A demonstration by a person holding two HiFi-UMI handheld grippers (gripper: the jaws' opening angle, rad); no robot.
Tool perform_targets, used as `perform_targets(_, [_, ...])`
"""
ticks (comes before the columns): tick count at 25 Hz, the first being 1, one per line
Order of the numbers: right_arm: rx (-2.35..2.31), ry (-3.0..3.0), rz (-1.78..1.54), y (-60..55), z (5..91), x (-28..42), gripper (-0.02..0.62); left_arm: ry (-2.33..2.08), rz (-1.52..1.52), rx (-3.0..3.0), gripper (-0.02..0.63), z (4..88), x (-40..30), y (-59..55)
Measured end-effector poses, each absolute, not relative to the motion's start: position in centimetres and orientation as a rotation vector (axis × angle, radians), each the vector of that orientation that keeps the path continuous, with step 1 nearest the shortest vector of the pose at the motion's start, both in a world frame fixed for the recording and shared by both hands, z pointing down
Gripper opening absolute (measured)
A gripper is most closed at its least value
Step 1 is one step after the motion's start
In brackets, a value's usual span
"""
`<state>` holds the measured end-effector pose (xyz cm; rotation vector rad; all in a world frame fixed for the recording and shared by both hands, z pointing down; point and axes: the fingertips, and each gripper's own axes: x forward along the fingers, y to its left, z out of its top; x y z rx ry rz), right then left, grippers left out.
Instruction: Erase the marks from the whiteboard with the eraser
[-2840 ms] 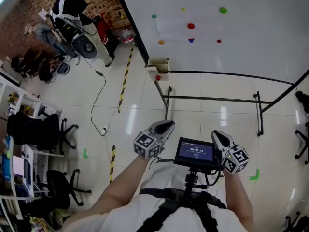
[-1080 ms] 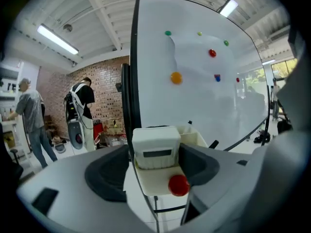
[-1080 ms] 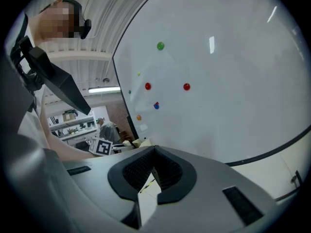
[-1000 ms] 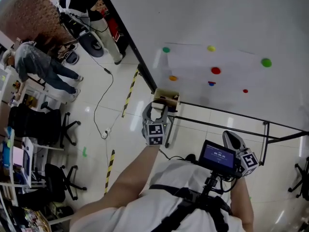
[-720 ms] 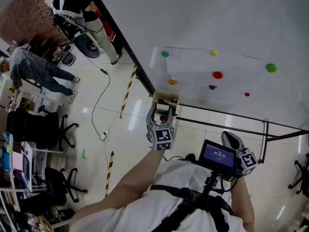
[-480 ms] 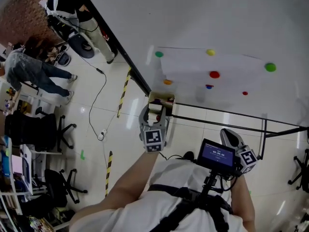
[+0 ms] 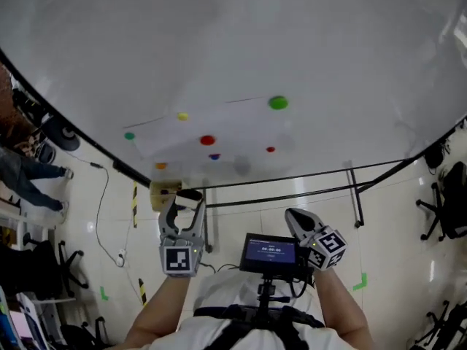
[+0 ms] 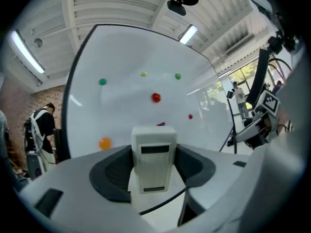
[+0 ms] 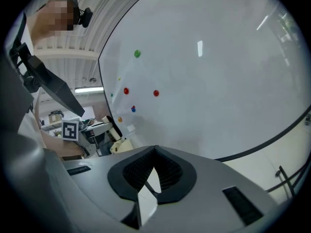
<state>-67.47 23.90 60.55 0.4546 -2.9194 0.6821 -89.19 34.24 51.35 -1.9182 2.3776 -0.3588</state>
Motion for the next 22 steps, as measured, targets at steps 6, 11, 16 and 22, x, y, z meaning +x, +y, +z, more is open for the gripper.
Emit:
perform_targets(6, [0.606, -2.907, 0.731, 20.6, 59.4, -53.9, 0.020, 2.271, -0.361, -2.229, 0.256, 53.6, -75.8, 26.2])
perform_targets(11, [0.804, -2.873, 0.750, 17.6, 59.0, -39.9, 0.020, 2.116, -0.368, -2.461, 0.256, 54.7, -61.8, 21.0])
perform_targets(16, [1.054, -2.843, 0.788, 16.3, 59.3, -25.6, 0.020, 1.731, -0.401, -2.819, 0.258, 58.2, -43.7, 17.2])
perform_targets(22, [1.308, -2.830, 0.735, 16.2, 58.1, -8.8, 0.020, 1.501, -0.453, -2.925, 0.258, 60.3, -26.7, 13.7])
